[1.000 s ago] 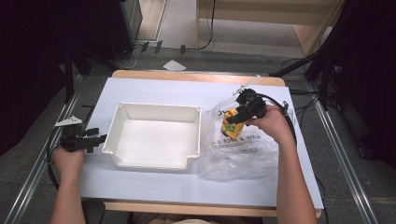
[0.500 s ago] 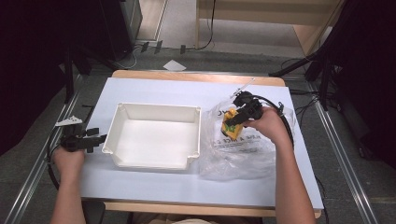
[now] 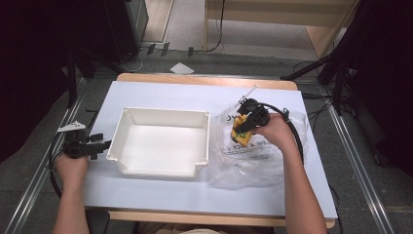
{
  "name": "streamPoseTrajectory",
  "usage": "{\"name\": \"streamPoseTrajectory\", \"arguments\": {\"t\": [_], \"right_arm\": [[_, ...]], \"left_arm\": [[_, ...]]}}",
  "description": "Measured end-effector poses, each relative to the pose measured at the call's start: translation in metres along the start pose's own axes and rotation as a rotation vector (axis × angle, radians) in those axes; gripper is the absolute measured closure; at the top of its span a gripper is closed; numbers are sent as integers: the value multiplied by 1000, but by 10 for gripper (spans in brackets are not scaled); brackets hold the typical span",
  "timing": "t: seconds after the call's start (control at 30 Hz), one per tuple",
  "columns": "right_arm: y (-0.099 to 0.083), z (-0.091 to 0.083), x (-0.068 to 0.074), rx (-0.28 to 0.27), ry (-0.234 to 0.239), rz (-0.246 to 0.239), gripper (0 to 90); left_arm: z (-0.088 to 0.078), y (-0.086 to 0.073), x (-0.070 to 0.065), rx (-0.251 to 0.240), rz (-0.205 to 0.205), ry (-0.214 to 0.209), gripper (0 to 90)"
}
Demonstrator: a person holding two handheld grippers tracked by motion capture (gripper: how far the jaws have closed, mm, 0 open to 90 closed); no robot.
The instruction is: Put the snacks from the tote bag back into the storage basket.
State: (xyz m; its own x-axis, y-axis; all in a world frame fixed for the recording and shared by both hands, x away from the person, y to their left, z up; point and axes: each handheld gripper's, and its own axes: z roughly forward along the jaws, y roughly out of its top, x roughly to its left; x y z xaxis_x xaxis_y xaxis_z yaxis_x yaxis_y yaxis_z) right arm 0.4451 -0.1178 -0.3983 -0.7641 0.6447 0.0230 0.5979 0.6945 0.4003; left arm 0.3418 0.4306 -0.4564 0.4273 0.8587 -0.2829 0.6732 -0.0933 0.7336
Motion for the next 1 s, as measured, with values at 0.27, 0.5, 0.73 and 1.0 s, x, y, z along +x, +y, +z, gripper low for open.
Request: {"name": "streamPoseTrajectory", "arguments": {"t": [0.27, 0.5, 0.73, 1.0], "right_arm": [[-1, -4, -4, -2, 19, 31, 541], [-2, -15, -5, -22, 30, 59, 546], [-2, -32, -2, -46, 16, 49, 546], [0, -46, 3, -114, 14, 36, 547]], "left_arm": [[0, 0, 0, 0, 0, 1, 208], [0, 0, 0, 1, 0, 0, 207], [0, 0, 0, 2, 0, 0, 207], [0, 0, 0, 3, 0, -1, 207]]}}
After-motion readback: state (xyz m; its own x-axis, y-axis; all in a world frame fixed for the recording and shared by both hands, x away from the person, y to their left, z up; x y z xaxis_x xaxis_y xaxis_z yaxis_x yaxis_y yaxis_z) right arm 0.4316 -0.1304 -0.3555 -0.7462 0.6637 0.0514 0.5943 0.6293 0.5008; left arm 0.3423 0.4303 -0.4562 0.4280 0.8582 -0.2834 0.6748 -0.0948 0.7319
